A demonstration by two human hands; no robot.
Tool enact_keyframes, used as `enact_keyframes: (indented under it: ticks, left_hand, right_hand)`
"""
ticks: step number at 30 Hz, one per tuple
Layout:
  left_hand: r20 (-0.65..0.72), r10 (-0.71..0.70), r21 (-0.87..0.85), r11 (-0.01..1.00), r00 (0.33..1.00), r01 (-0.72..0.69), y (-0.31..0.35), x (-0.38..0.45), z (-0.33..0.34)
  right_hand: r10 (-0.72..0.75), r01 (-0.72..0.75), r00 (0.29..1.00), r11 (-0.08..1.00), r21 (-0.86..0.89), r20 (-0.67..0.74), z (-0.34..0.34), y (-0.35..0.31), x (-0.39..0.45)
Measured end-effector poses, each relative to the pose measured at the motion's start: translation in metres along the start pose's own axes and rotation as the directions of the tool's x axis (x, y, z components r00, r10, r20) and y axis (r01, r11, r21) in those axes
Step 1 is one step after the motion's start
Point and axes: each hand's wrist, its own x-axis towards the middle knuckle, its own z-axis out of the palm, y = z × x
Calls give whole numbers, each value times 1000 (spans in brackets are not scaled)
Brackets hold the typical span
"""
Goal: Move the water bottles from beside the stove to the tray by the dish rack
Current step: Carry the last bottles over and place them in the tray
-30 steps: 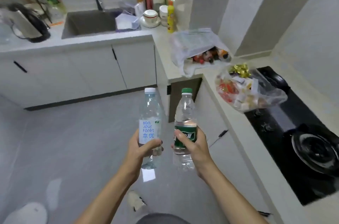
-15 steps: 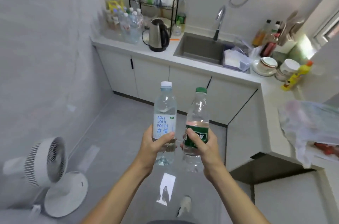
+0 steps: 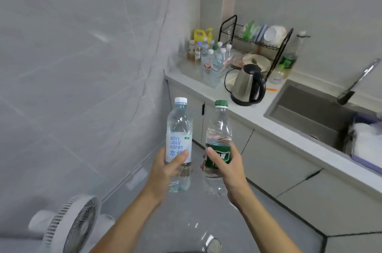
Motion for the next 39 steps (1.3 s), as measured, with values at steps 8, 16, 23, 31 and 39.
enact_keyframes:
  ticks: [8, 16, 23, 31, 39]
  left_hand:
    - [-149, 47, -51, 997, 988, -55, 45, 149, -18]
    - [-108, 19, -44, 999, 994, -24, 74, 349, -46]
    - [12, 35, 69, 997, 999, -36, 120, 497, -21]
    - [74, 129, 215, 966, 989, -142, 142, 649, 35]
    - [177, 221, 505, 816, 959, -282, 162, 757, 52]
  right_hand:
    - [48, -42, 992, 997, -58, 114, 51, -23, 184]
    - [70, -64, 997, 990, -127, 42, 94, -31, 358]
    - [4, -7, 1000, 981, -195, -17, 105, -69, 493]
    - [-147, 133, 989, 908, -398, -6, 76, -90, 644]
    - [-151, 132, 988, 790, -599, 20, 49, -103, 732]
